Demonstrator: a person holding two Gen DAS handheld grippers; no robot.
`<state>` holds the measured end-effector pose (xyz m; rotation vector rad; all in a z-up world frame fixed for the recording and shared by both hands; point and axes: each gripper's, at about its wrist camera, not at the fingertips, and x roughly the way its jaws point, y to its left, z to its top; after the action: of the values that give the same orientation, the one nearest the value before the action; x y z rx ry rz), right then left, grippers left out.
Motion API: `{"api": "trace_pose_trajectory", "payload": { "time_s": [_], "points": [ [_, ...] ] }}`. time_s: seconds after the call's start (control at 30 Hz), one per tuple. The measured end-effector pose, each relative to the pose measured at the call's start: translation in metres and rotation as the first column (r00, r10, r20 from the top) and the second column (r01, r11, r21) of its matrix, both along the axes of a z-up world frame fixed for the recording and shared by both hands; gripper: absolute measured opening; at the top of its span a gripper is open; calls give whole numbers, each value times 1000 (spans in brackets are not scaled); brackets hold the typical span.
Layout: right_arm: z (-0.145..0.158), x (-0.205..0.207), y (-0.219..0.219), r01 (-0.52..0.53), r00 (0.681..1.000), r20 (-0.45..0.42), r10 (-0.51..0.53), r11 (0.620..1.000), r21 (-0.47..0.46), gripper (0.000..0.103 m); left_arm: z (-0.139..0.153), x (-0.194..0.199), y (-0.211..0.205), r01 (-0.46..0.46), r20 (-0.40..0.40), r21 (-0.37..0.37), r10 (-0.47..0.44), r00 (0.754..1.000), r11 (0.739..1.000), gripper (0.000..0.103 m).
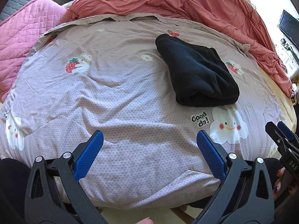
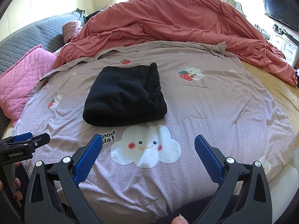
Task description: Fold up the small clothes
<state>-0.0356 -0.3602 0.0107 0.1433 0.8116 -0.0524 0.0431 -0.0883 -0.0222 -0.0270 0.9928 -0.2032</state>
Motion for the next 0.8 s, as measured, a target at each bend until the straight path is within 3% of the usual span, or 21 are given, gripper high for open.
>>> {"api": "trace_pose_trajectory", "payload": {
  "time_s": [0.8],
  "points": [
    [0, 0, -1, -1, 1000, -2, 1, 1000, -3, 98, 6, -2, -1, 6, 17, 10, -6, 1000, 1000, 94]
  ]
}}
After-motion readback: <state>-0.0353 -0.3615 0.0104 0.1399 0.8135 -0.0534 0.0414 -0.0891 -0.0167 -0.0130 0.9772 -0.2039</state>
